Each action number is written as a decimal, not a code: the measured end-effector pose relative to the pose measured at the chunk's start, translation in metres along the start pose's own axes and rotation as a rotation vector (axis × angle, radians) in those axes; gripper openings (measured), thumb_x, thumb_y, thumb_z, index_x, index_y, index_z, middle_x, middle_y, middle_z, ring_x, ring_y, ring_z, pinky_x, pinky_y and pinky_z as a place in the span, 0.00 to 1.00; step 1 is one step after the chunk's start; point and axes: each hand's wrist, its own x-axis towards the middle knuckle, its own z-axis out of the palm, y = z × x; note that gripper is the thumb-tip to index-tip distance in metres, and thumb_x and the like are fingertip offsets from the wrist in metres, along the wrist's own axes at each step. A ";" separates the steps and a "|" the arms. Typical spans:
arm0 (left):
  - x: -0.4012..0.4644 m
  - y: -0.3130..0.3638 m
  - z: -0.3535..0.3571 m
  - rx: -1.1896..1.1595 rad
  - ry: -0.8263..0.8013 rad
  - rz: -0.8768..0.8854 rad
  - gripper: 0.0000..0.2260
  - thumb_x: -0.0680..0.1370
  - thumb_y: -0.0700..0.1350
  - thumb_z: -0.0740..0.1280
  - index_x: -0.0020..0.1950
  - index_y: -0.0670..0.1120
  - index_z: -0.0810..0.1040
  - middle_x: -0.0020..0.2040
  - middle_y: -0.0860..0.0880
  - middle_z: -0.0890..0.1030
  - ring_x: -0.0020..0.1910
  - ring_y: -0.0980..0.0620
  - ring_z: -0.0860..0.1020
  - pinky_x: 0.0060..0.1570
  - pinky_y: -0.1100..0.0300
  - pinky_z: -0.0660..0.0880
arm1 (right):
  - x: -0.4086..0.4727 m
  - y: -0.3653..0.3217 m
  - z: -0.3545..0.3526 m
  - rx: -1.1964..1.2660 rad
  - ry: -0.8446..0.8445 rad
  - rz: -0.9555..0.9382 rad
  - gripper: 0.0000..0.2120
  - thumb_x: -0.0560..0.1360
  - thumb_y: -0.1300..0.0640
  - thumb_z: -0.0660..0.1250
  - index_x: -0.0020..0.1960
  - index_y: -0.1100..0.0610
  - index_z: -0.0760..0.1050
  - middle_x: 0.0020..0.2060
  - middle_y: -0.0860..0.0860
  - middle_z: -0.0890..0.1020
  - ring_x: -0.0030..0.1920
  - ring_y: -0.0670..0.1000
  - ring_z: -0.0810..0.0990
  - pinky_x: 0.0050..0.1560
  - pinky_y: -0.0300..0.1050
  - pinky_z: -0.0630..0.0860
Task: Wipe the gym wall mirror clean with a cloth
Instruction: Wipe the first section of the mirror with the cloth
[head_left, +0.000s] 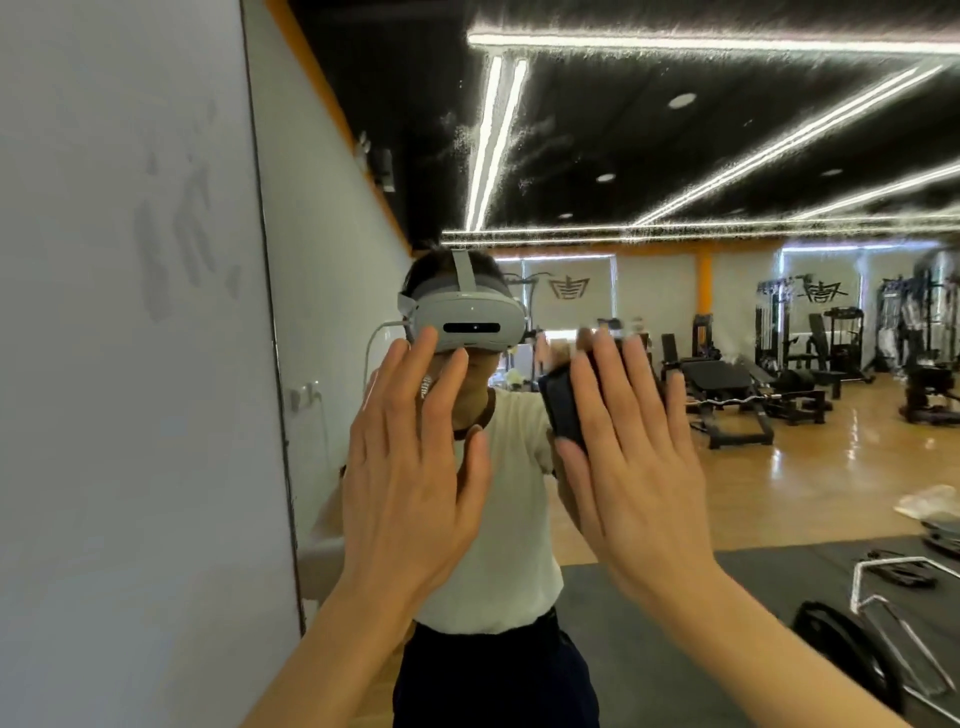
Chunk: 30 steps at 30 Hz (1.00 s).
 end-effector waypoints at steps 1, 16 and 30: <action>0.000 0.000 0.001 -0.002 0.001 -0.007 0.28 0.80 0.49 0.61 0.79 0.46 0.59 0.80 0.45 0.58 0.80 0.45 0.55 0.78 0.54 0.52 | 0.021 -0.006 0.000 0.018 0.032 0.035 0.26 0.86 0.50 0.48 0.80 0.60 0.55 0.79 0.59 0.59 0.80 0.57 0.53 0.80 0.53 0.42; -0.001 0.001 0.000 0.017 0.002 0.014 0.26 0.80 0.49 0.60 0.78 0.45 0.60 0.79 0.43 0.59 0.81 0.46 0.55 0.78 0.50 0.55 | 0.097 0.056 -0.018 -0.016 0.184 0.390 0.25 0.86 0.53 0.45 0.81 0.59 0.53 0.81 0.57 0.54 0.81 0.57 0.49 0.80 0.59 0.44; 0.001 0.004 -0.002 0.046 0.011 0.019 0.26 0.80 0.48 0.59 0.77 0.43 0.62 0.79 0.42 0.61 0.80 0.46 0.56 0.79 0.53 0.53 | 0.122 0.065 -0.022 -0.037 0.206 0.328 0.26 0.85 0.53 0.47 0.81 0.60 0.52 0.81 0.58 0.54 0.81 0.57 0.49 0.79 0.56 0.40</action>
